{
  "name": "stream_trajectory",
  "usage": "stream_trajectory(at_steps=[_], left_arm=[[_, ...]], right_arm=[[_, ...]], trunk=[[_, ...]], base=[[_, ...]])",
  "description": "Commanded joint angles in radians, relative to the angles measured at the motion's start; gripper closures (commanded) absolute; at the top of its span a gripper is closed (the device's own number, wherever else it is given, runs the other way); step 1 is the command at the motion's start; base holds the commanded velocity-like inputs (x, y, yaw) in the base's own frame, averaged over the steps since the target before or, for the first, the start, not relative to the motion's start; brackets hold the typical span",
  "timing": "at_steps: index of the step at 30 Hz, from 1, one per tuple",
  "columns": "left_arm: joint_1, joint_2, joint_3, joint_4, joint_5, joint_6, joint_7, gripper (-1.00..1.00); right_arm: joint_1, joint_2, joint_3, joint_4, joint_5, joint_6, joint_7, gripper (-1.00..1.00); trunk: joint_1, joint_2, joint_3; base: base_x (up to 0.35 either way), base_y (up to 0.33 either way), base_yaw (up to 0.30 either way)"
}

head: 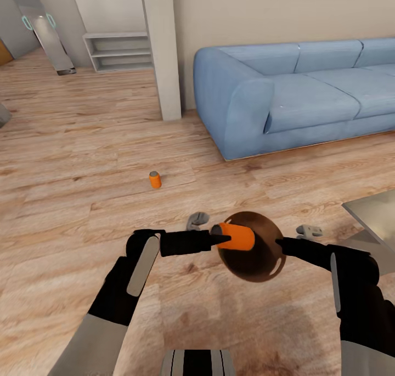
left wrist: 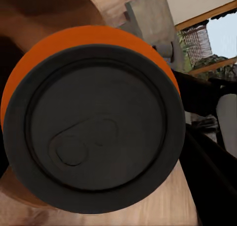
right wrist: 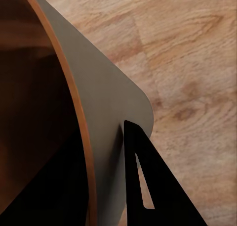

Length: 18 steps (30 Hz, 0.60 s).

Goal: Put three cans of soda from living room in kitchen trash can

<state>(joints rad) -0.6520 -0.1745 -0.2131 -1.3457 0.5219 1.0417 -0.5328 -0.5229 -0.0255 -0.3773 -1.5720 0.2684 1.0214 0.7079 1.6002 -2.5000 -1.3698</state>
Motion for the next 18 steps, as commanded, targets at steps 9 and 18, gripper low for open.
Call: stream_trajectory(at_steps=[9,18], left_arm=[[-0.089,0.000,-0.151,0.040,0.339,-0.010,0.371,1.00],[-0.115,0.000,-0.212,0.045,0.604,-0.013,0.703,1.00]], right_arm=[[0.000,0.000,0.001,0.000,-0.026,0.008,0.004,1.00],[0.000,0.001,0.002,0.000,-0.026,0.012,0.004,1.00]], trunk=[[0.000,0.000,0.000],[0.000,0.000,0.000]], base=[[0.000,0.000,0.000],[0.000,0.000,0.000]])
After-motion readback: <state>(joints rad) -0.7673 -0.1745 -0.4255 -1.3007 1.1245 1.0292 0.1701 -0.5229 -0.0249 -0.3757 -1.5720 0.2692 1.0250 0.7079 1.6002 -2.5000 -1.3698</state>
